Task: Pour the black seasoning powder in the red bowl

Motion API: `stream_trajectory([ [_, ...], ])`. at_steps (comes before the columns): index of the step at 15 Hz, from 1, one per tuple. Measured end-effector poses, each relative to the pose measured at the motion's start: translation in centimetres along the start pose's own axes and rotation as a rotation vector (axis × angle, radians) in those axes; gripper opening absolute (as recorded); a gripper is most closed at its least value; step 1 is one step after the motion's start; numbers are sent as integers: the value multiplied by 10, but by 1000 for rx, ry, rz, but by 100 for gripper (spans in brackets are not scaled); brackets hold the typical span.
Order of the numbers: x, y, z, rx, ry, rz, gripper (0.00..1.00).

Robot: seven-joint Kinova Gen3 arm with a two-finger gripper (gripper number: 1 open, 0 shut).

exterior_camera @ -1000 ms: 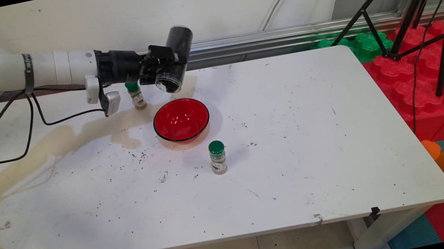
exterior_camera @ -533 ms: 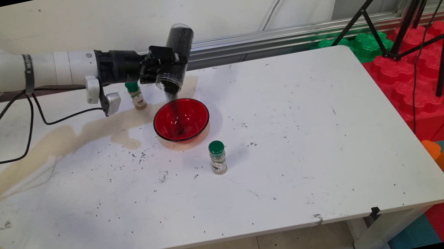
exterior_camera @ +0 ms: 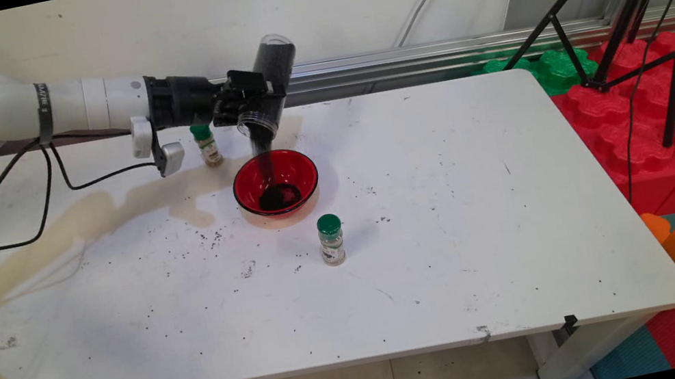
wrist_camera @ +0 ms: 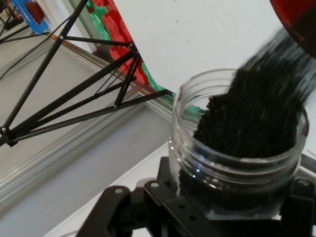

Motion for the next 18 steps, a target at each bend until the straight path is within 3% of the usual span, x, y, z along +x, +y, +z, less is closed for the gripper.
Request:
stream_trajectory([
  [18,1,0,2,-2,-2,16,0],
])
